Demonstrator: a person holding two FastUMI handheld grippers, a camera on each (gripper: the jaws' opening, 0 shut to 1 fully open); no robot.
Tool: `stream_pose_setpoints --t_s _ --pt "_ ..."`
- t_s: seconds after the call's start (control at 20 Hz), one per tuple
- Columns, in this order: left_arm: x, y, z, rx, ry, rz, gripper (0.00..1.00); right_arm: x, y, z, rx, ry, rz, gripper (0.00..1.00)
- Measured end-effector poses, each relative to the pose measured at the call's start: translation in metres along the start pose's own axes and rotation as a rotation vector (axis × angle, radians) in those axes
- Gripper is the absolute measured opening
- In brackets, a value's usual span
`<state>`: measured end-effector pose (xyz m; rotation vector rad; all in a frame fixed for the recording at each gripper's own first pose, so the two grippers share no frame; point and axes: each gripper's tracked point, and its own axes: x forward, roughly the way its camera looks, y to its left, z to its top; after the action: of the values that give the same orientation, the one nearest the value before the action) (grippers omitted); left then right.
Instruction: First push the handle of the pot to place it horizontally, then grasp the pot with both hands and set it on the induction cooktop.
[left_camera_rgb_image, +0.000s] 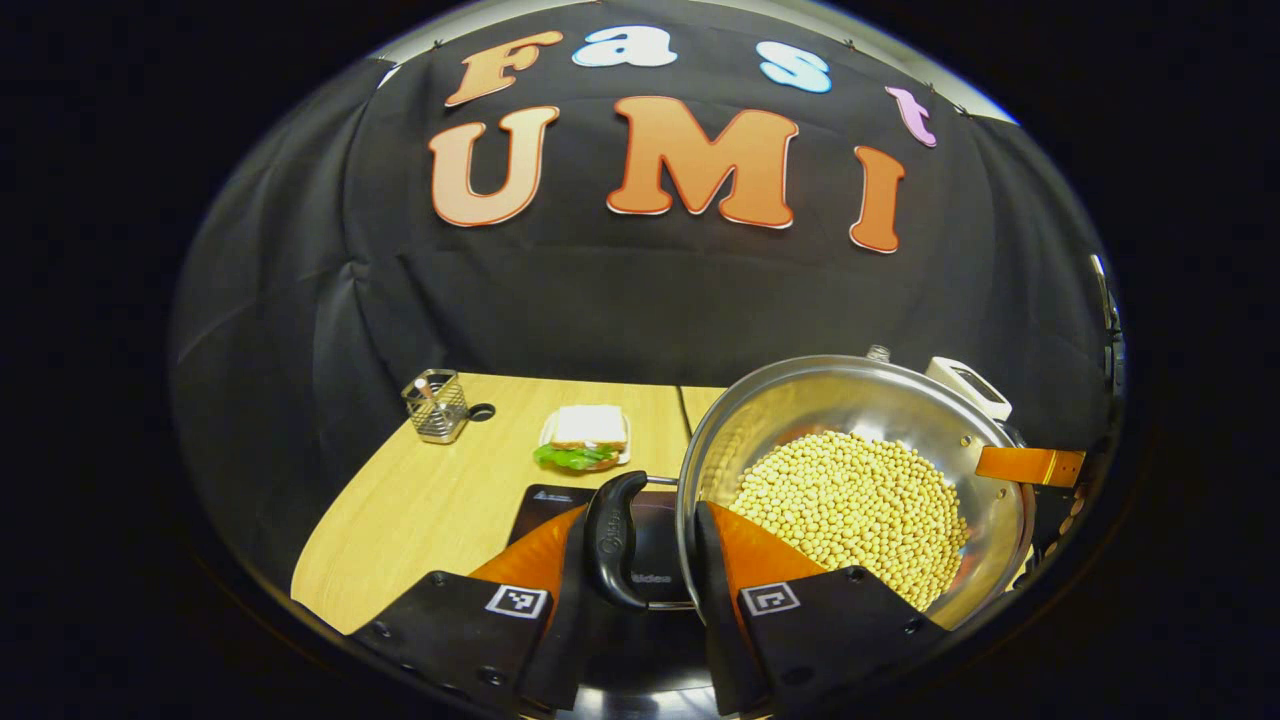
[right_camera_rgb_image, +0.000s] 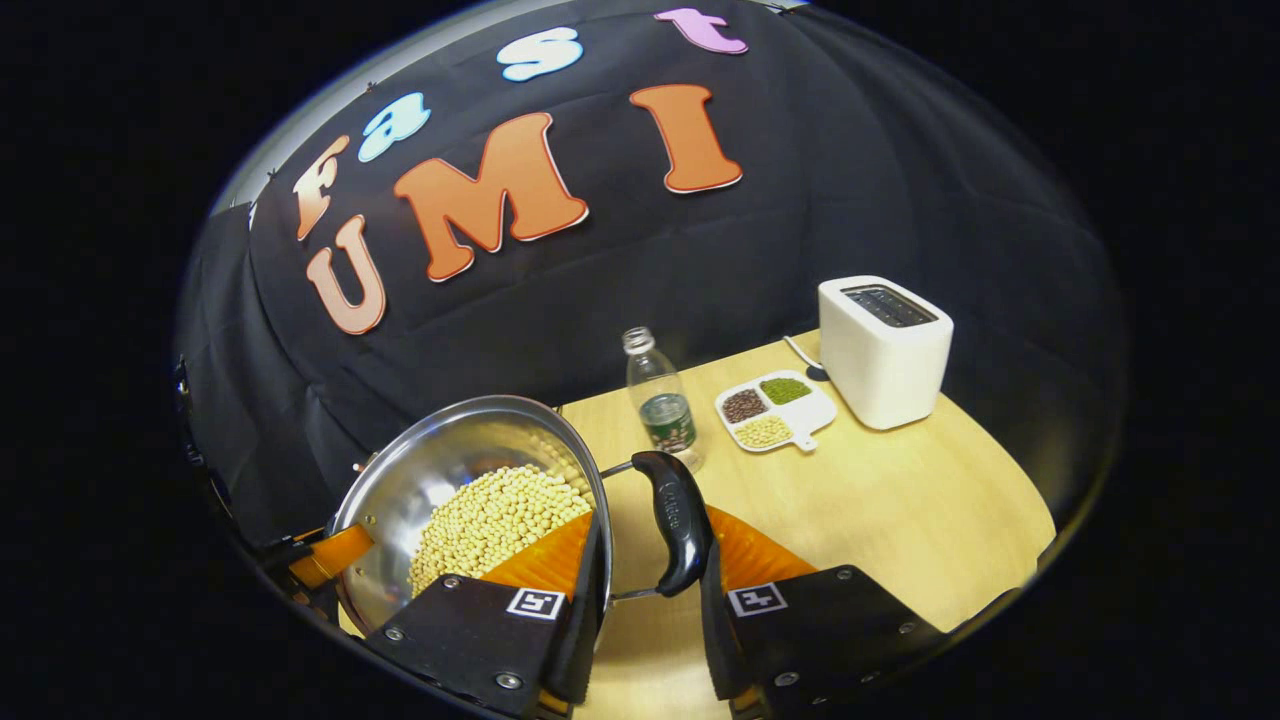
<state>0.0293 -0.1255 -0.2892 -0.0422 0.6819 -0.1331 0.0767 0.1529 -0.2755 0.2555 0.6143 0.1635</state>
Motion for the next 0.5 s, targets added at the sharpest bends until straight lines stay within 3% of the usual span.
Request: stream_pose_setpoints --t_s 0.5 --pt "-0.001 0.090 -0.019 -0.035 0.039 0.063 0.56 0.020 0.073 -0.042 -0.028 0.050 0.053 0.46"
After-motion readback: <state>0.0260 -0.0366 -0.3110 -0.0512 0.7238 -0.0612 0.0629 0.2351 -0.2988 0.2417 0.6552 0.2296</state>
